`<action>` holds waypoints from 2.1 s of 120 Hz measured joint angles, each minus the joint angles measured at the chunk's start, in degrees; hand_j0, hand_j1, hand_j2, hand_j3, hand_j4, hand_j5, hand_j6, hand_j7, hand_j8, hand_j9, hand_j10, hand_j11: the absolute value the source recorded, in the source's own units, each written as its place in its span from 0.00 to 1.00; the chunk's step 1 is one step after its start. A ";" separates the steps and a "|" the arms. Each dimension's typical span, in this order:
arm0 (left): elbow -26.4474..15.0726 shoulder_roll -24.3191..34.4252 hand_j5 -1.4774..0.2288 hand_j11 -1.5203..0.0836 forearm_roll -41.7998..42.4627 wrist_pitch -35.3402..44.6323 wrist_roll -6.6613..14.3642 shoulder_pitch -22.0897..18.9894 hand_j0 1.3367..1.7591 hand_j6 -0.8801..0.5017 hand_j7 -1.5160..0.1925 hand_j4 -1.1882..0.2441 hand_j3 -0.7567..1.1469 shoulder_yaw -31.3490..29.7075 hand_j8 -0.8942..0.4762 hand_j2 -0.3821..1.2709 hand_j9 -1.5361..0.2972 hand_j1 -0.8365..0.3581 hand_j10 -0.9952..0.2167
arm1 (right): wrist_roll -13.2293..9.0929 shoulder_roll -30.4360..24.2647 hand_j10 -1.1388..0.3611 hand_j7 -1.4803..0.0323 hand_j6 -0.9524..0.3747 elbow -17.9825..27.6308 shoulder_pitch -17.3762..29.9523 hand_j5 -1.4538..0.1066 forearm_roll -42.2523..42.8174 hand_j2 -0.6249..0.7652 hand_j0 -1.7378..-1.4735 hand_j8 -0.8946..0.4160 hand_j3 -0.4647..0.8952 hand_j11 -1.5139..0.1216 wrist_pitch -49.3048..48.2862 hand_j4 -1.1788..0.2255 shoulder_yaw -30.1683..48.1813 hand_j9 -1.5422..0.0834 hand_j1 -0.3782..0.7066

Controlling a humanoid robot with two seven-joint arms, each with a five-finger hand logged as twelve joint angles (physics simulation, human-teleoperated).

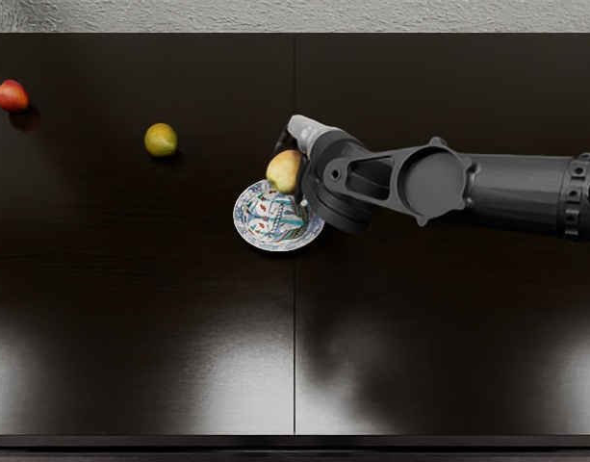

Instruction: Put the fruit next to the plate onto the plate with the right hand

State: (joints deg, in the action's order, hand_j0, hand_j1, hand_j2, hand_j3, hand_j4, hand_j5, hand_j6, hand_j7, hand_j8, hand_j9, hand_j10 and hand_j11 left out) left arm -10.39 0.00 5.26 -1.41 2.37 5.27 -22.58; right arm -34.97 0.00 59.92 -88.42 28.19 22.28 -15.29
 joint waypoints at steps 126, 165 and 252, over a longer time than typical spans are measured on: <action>0.00 0.00 0.69 0.76 -0.01 0.00 0.00 -0.18 0.76 0.47 0.71 0.67 0.40 -0.04 0.48 0.26 0.67 0.76 0.63 | -0.03 -18.35 0.74 0.95 0.69 12.00 22.97 0.90 -21.32 0.45 0.30 0.66 0.34 0.90 -41.29 0.82 38.99 0.92 0.06; -0.15 0.00 0.69 0.76 -0.01 0.00 0.00 -0.24 0.76 0.47 0.71 0.67 0.40 0.04 0.48 0.26 0.67 0.76 0.63 | -0.03 -29.03 0.74 0.95 0.69 10.17 23.53 0.90 -40.15 0.45 0.30 0.66 0.34 0.90 -55.98 0.82 37.60 0.92 0.06; 0.09 0.00 0.69 0.76 -0.06 -0.01 0.00 -0.18 0.76 0.47 0.71 0.67 0.40 0.01 0.48 0.26 0.67 0.76 0.63 | -0.03 -57.61 0.74 0.95 0.70 9.84 25.02 0.91 -49.71 0.44 0.30 0.66 0.34 0.90 -57.32 0.82 34.20 0.92 0.06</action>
State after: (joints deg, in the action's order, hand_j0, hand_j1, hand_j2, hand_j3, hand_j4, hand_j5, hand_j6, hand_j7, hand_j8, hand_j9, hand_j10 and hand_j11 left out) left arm -10.30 0.00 5.20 -1.41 2.37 5.10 -22.57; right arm -35.00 -57.61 69.76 -63.39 -21.52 -35.04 18.91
